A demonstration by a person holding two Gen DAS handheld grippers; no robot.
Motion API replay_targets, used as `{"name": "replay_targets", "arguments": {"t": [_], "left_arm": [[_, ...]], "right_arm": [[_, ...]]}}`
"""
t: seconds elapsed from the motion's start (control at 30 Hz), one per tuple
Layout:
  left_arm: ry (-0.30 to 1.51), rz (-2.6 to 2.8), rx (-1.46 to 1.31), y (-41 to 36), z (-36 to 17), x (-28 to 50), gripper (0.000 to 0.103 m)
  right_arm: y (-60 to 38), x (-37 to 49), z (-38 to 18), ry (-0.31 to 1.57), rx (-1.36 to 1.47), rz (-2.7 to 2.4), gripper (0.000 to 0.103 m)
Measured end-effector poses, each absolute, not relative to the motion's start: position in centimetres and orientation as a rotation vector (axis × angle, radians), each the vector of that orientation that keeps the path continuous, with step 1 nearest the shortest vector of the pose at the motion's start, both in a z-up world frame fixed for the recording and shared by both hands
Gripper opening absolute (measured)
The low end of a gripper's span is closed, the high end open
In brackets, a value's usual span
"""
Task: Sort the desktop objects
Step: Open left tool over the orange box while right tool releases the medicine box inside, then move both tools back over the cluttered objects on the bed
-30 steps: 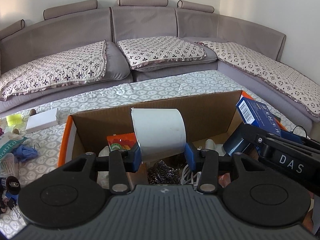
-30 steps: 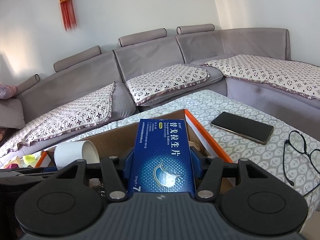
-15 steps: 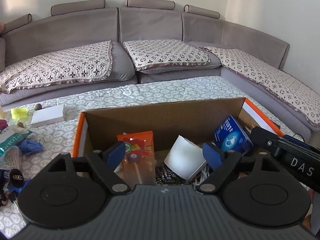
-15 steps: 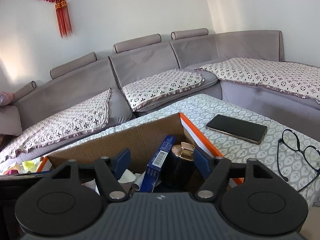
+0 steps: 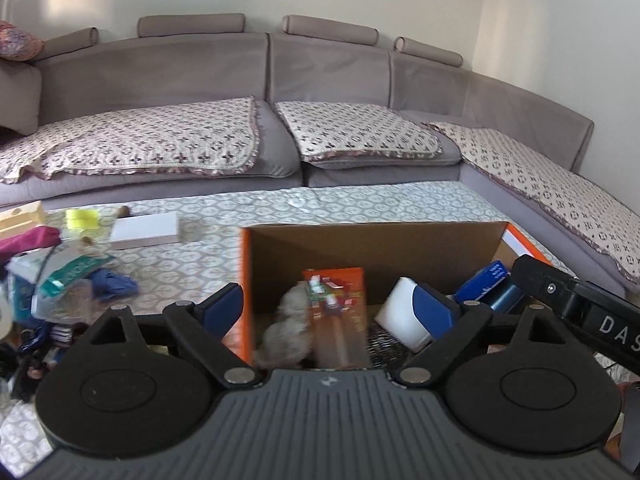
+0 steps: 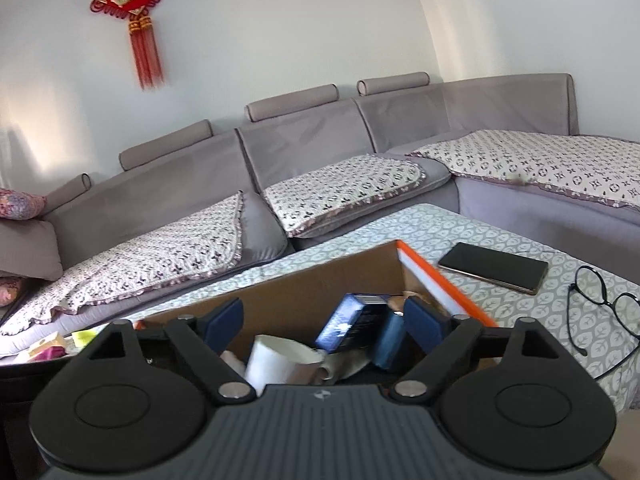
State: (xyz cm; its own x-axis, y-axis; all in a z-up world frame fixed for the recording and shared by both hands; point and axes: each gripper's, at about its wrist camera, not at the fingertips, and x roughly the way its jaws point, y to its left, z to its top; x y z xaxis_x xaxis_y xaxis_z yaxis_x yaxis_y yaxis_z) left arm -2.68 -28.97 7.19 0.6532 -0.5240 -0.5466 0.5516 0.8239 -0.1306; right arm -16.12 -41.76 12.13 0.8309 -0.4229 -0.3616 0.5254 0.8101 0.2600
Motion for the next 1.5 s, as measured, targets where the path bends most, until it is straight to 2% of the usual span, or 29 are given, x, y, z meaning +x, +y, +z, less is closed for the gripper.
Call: {"name": "replay_targets", "arguments": {"t": [0.13, 0.2, 0.57, 0.87, 0.93, 1.03, 1.07, 1.1, 1.23, 1.43, 1.5], "left_arm": [[0.583, -0.593, 0.044, -26.9, 6.9, -2.9, 0.103], [0.564, -0.585, 0.055, -25.8, 6.8, -3.3, 0.103], [0.531, -0.46, 0.1, -17.5, 4.9, -2.6, 0.103], [0.551, -0.25, 0.09, -10.5, 2.5, -0.5, 0.103], [0.535, -0.21, 0.09, -9.8, 2.4, -0.5, 0.103], [0.515, -0.18, 0.091, -9.9, 2.1, -0.2, 0.103], [0.505, -0.176, 0.095, -10.2, 1.9, -0.1, 0.103], [0.497, -0.177, 0.102, -10.6, 1.7, -0.1, 0.103], [0.461, -0.201, 0.148, -11.7, 0.7, 0.0, 0.101], [0.487, -0.184, 0.168, -11.0, -0.4, 1.1, 0.092], [0.495, -0.173, 0.169, -10.6, -0.5, 1.1, 0.089]], "right_arm": [[-39.8, -15.7, 12.5, 0.282, 0.356, -0.484, 0.096], [-38.3, -15.3, 12.5, 0.279, 0.35, -0.46, 0.103], [-30.5, -12.5, 12.7, 0.225, 0.321, -0.33, 0.103], [-23.0, -9.3, 11.3, 0.311, 0.184, -0.132, 0.102], [-22.1, -8.0, 10.7, 0.336, 0.157, -0.099, 0.095], [-21.3, -5.8, 9.1, 0.392, 0.129, -0.087, 0.071], [-21.2, -4.9, 8.4, 0.413, 0.12, -0.091, 0.057], [-21.2, -4.2, 7.6, 0.443, 0.118, -0.094, 0.049], [-21.7, -2.9, 6.0, 0.504, 0.147, -0.095, 0.047], [-22.1, -1.9, 5.1, 0.529, 0.167, -0.079, 0.046], [-22.3, -1.7, 4.5, 0.538, 0.175, -0.072, 0.043]]}}
